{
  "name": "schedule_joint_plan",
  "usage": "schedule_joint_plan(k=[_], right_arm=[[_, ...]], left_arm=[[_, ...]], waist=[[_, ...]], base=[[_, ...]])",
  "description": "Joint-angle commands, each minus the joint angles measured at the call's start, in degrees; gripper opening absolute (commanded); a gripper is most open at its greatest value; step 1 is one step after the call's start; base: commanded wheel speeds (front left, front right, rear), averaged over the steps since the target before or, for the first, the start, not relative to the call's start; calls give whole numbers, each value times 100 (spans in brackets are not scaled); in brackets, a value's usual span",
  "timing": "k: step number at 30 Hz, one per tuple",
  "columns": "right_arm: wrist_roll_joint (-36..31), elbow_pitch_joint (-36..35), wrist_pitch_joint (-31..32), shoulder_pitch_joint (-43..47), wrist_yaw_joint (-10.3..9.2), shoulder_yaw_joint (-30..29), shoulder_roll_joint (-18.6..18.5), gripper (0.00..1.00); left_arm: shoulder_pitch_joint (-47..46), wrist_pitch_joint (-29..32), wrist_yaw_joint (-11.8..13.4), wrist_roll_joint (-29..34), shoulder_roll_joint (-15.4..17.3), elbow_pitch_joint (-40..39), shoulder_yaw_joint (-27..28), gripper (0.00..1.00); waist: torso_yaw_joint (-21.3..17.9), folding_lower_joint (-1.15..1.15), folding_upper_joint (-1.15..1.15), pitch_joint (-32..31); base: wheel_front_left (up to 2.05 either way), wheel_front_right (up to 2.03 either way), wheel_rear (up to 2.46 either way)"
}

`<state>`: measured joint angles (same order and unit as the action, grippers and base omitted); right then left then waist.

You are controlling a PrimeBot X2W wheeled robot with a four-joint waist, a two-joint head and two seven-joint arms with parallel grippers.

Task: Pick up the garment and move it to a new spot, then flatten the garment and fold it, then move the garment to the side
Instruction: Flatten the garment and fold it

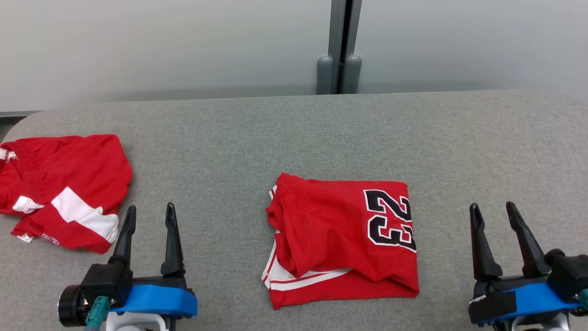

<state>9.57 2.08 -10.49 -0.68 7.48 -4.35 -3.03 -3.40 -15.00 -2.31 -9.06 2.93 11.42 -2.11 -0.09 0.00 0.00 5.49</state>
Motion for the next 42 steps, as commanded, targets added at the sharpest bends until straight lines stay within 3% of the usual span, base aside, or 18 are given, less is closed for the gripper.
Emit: schedule_joint_plan(k=[1, 10, 16, 25, 37, 38, 40, 42], right_arm=[[47, -44, 35, 113, 3, -13, 15, 100], [114, -2, 72, 196, 3, -62, 16, 100], [99, 85, 98, 153, 3, -36, 15, 100], [158, 202, 25, -22, 3, 8, 13, 100], [229, 389, -109, -187, 3, 75, 12, 100], [230, 396, -115, -197, 3, 78, 12, 100], [235, 411, -135, -208, 3, 84, 13, 100], [239, 433, -147, -204, 3, 65, 12, 100]], left_arm=[[63, -26, -8, 25, -7, -10, 34, 100], [43, -26, -134, -26, -8, 67, -316, 100], [-87, -26, -370, -53, -6, 388, -1256, 100], [-318, 111, -482, -140, -3, 906, -2373, 100], [-580, 80, -520, -343, 77, 1703, -2884, 100], [-610, 72, -522, -370, 74, 1748, -2899, 70], [-675, 49, -523, -437, 70, 1794, -2910, 0], [-710, 20, -525, -508, 65, 1762, -2898, 0]], waist=[[3, 0, 0, -1], [13, 0, 0, -45], [11, 0, 0, -40], [-84, 0, 0, 177], [-276, 0, 0, 416], [-283, 0, 0, 423], [-293, 0, 0, 429], [-288, 0, 0, 423]], base=[[0, 0, 0], [0, 0, 0], [0, 0, 0], [0, 0, 0], [0, 0, 0], [0, 0, 0], [0, 0, 0], [0, 0, 0]])
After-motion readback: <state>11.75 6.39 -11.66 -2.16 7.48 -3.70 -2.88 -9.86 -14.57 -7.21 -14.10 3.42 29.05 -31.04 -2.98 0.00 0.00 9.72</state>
